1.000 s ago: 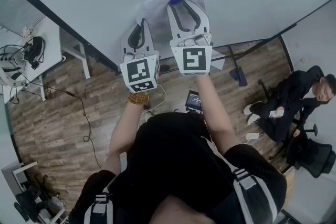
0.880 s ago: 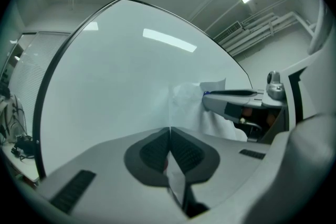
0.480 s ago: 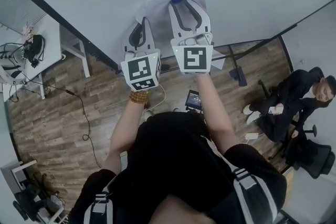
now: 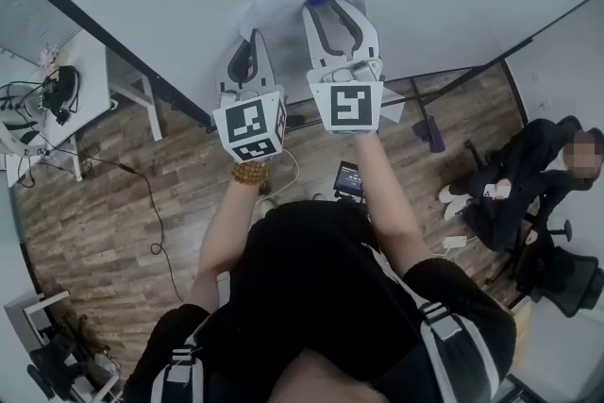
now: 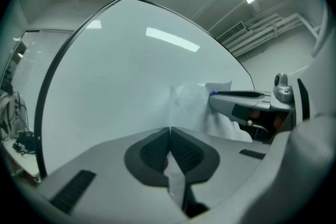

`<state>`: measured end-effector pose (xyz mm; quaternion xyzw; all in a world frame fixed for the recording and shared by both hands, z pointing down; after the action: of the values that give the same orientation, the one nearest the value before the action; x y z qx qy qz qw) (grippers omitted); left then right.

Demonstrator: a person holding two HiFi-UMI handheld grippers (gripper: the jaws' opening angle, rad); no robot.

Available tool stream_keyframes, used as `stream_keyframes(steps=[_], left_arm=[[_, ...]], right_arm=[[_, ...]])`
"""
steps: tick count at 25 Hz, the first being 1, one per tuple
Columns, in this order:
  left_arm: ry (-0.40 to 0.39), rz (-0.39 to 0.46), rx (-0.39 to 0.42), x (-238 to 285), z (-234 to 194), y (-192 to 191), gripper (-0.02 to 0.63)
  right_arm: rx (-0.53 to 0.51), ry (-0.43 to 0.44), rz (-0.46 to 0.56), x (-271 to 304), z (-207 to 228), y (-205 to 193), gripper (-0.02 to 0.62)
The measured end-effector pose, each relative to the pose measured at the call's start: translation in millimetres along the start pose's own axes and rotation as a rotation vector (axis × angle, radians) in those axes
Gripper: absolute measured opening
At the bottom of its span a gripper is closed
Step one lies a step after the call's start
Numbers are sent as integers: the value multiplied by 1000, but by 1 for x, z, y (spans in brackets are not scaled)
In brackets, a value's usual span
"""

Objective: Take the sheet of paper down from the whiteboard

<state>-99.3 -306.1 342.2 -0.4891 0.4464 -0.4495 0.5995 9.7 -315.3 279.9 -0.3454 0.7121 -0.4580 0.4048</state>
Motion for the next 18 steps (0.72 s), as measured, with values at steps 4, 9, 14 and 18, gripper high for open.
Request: stream_keyframes(steps=[4,9,14,18], left_arm=[[3,-1,-8,0,0,-1,9],[5,2,-13,-2,1,0,9],[3,2,-15,-2,1,0,9],[3,1,-13,-2,1,-1,9]], right_arm=[[-18,11,5,-2,-2,0,117],[-22,17,2,-7,-4,1,117],[-26,26,2,-9,-6,1,117],[-25,31,-1,-11,-7,1,118]])
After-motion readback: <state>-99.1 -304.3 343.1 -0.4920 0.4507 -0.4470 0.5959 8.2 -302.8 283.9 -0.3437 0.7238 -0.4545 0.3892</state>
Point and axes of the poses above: the fingertips, and each gripper's own axes: x forward along the fingers, z to its right, y out of its top, the point moved 2 cm from there along -x, backward along the fingers, and after that the axes turned 9 degrees about x, right-handed, at the moved point
